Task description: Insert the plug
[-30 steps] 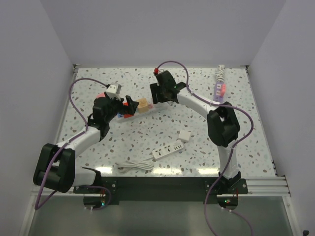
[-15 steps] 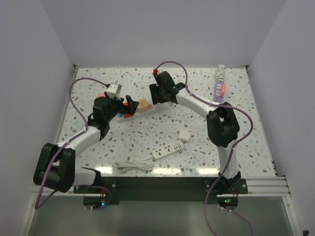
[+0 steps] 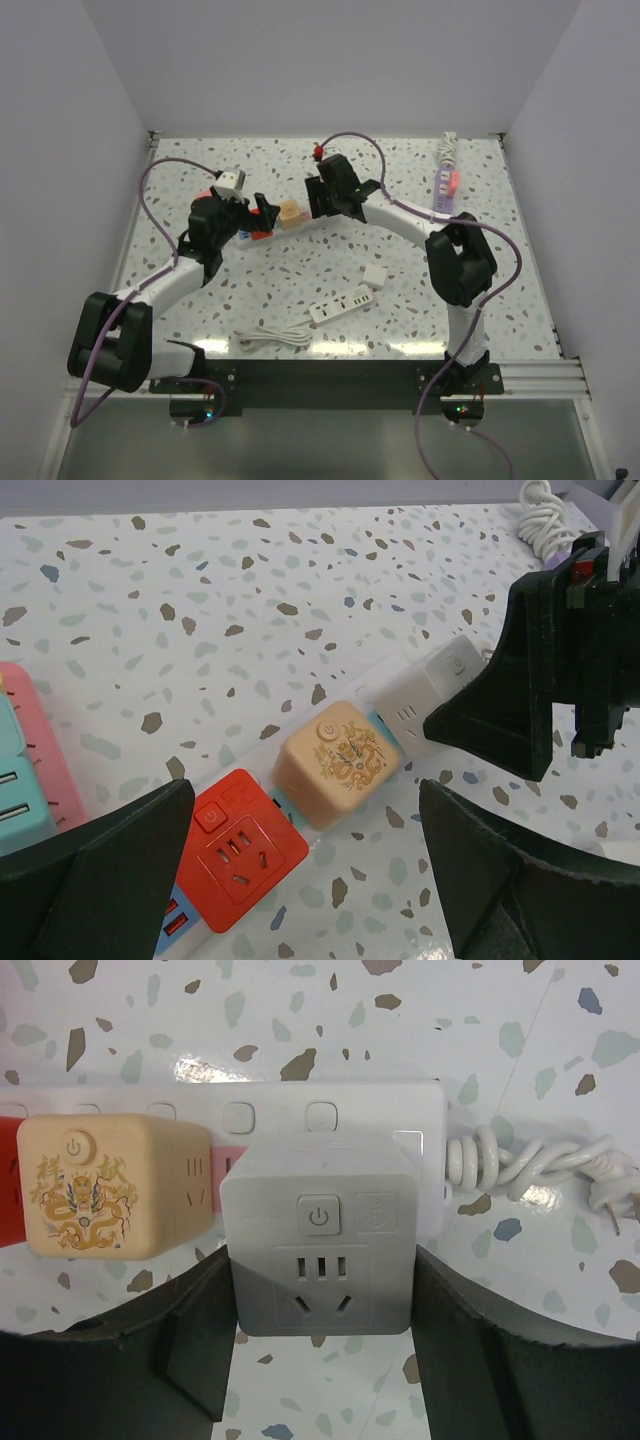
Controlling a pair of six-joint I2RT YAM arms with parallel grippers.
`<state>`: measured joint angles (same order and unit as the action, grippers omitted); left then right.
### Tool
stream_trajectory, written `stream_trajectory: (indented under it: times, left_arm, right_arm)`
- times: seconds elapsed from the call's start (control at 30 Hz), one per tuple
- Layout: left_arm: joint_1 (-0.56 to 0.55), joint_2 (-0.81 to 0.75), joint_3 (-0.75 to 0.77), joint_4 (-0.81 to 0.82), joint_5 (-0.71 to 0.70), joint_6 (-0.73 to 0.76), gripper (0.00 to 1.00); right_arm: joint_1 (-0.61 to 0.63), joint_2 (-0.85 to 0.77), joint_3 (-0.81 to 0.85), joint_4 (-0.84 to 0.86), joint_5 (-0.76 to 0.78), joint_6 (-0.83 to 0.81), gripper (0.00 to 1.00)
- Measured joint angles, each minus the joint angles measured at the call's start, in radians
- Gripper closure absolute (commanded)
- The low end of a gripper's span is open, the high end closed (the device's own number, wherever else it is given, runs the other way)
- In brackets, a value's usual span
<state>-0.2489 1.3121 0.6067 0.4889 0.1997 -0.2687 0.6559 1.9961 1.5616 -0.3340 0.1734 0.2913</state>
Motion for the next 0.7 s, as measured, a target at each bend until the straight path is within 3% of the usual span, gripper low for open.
stream_trajectory:
  times: [0.7]
  left_arm:
    - [0.000,0.028,0.013,-0.004,-0.009,0.000,0.00]
  right_arm:
    - [0.000,-0.001,0.045,-0.018,-0.035,-0.030,1.00]
